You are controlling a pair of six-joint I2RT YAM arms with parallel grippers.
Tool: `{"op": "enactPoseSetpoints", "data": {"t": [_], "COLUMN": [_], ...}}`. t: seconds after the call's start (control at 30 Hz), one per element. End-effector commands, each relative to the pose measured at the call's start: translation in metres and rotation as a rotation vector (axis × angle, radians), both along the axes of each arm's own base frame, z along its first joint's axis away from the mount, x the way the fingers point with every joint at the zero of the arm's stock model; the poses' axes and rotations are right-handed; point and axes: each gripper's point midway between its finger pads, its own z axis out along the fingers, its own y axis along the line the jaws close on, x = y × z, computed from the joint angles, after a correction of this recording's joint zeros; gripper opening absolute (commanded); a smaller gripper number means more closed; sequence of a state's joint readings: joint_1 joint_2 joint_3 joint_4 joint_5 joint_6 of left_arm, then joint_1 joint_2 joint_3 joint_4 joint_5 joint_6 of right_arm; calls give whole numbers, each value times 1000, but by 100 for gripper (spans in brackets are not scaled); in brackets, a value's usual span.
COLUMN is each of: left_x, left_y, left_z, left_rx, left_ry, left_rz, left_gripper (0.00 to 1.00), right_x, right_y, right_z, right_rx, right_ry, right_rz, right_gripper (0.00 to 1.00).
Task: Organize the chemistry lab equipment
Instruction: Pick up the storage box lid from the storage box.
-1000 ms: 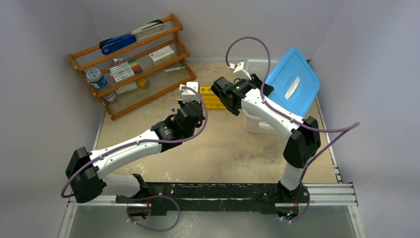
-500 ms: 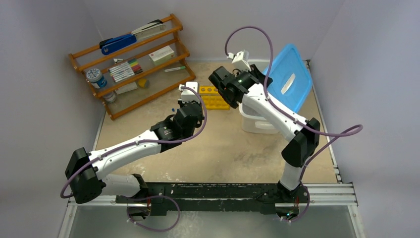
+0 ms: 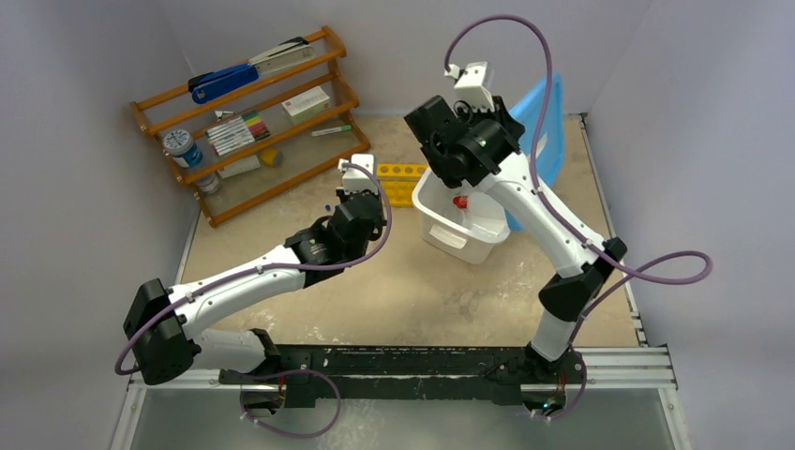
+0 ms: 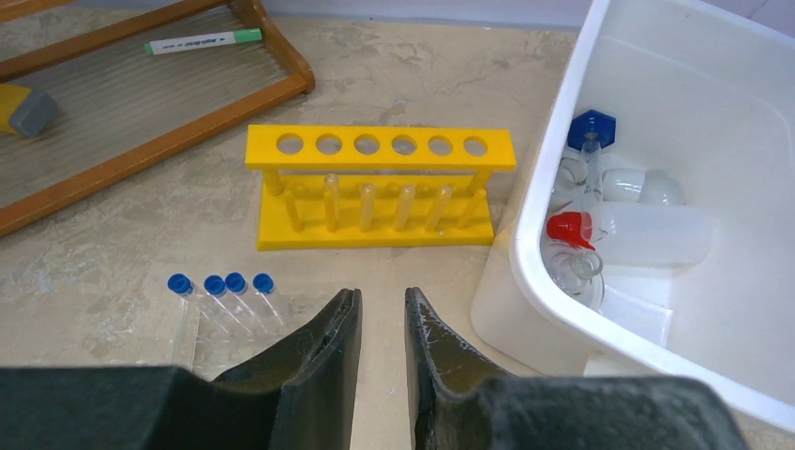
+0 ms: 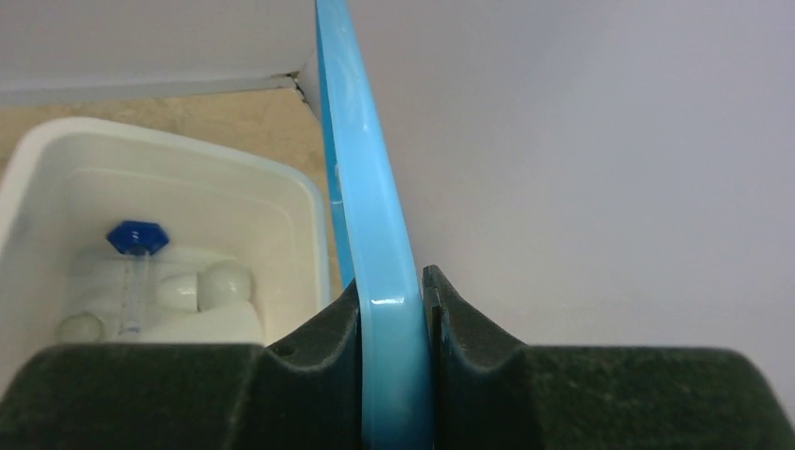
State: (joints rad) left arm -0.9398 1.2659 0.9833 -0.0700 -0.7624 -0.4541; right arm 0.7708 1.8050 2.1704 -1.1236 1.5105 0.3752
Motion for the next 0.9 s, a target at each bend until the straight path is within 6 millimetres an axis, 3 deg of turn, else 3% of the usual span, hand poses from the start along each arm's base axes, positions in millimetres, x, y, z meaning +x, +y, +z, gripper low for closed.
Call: {"op": "enactPoseSetpoints", "data": {"t": [0.0, 0.07, 0.2, 0.43, 0.53, 0.63, 0.77, 0.87], "left_x": [6, 7, 10, 15, 19, 21, 19, 18], "left_y": [-4, -8, -17, -36, -32, -24, -13, -7], "left_z": [10, 8, 8, 39, 40, 33, 30, 32], "left_rx": [-43, -46, -57, -140, -122, -132, -153, -155], "left_ry": [-18, -14, -10, -36, -28, -14, -3, -10], "left_rz": [4, -5, -27, -85, -61, -37, -20, -5], "left_gripper": [22, 22, 22, 23, 23, 23, 23, 22], "right_x": [-23, -27, -30, -20, -12, -4, -32, -57], "right_y": [-41, -47, -49, -34, -28, -31, -44, -66], "right_z": [4, 1, 19, 26, 22, 23, 71, 101], "right_rx": [-19, 11, 25, -112, -121, -20, 221, 418], "right_ry": [-65, -75, -99, -31, -20, -112, -372, -561], "right_rz": [-89, -87, -92, -117, -120, -135, -123, -118], "right_gripper": [0, 0, 0, 0, 0, 0, 0, 0]}}
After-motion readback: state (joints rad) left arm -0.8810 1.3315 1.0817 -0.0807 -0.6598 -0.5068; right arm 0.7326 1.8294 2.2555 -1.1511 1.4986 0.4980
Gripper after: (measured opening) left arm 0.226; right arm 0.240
